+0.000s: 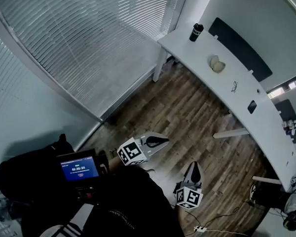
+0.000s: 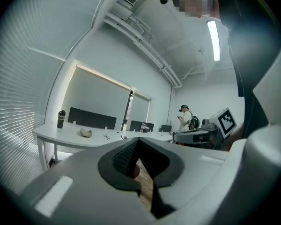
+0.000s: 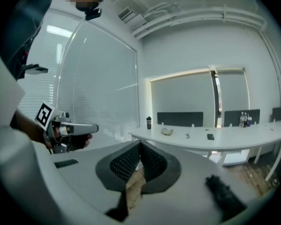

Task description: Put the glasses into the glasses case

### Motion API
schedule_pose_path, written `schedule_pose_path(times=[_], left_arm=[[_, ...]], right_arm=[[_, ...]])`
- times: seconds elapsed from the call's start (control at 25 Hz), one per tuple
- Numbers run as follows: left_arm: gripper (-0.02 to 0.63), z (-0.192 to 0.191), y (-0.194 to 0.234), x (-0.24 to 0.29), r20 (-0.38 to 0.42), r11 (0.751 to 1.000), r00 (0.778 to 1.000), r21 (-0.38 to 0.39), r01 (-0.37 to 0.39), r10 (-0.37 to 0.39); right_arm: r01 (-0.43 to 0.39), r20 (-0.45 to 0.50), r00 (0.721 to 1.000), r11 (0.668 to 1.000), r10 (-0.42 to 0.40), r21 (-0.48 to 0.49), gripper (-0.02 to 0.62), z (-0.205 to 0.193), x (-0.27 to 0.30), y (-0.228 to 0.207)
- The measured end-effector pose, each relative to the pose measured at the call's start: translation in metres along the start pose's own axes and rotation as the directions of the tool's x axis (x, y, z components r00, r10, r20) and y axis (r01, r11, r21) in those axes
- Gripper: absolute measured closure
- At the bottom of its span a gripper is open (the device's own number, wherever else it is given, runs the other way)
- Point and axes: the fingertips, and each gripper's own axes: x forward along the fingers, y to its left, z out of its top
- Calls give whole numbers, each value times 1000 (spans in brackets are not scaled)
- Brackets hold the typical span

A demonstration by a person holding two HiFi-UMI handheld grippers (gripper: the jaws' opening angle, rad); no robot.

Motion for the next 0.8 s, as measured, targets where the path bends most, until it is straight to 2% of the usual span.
schedule_pose_path(times=[0.08,0.16,0.28,0.44,0.68,0.8], left_arm=[[598,5,12,-8,18,1000,1000,-4,26,-26],[598,7,31,-15,26,999,999,1,41,-41],[598,1,46,-23,20,1000,1000,-10,20,-20],[598,1,44,-19,19,999,1000,-31,-8,8],[598,-12,38,-20,-2,1000,1000,-19,22,-22],[598,-11,41,-25,-1,999,999,2,45,-45]], right_arm=[[13,-9,1000,998,-14,-66,595,7,8,17],[17,-18,1000,996,-18,-84,595,8,23,34],[-9,-20,1000,997,7,-82,595,4,34,49],[-59,-37,998,984,53,-167,595,4,30,50],[-20,-31,999,992,17,-124,595,-6,21,53],[-10,-44,999,990,4,-141,595,-2,23,61]])
